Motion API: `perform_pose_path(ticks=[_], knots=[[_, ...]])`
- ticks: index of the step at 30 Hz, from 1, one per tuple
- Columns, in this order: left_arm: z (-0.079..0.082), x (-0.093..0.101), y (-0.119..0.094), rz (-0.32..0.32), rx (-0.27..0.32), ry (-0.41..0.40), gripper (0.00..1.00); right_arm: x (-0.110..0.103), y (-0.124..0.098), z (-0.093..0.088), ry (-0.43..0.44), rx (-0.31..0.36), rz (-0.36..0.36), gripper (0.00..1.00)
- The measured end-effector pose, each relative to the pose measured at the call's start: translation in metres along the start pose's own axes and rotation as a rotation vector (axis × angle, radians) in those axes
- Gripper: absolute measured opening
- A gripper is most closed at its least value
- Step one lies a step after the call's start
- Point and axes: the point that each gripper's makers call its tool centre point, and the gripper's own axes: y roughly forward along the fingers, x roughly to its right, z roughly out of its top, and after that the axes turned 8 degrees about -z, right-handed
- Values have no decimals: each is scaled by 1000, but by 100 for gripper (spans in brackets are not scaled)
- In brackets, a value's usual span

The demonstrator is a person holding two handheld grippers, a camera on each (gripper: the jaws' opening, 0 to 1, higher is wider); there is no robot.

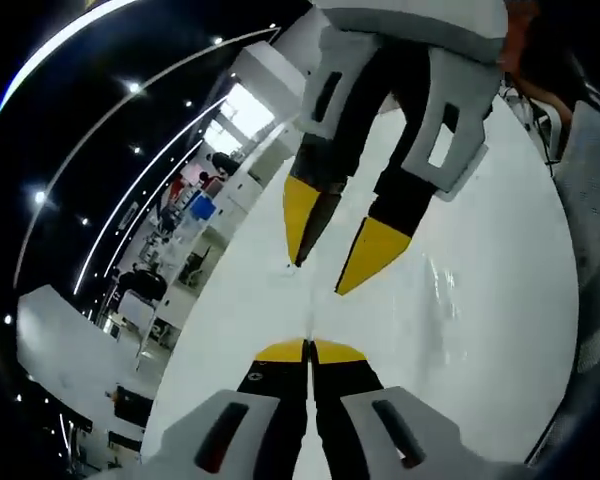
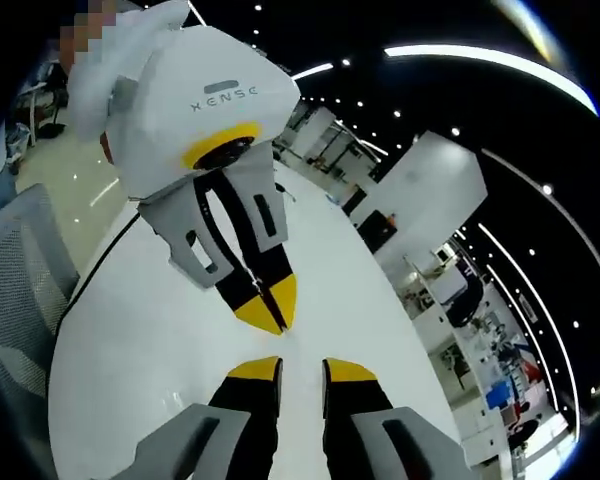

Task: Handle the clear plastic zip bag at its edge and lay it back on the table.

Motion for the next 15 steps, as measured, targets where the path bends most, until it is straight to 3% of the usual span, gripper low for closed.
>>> perform_pose_path(ticks=[4, 15], knots=[[-3, 14, 2, -32, -1, 16, 0, -19, 1, -6, -42, -19, 65, 11], [-6, 40, 0, -126, 17, 24, 0, -50, 8, -20, -201, -50, 145, 7]])
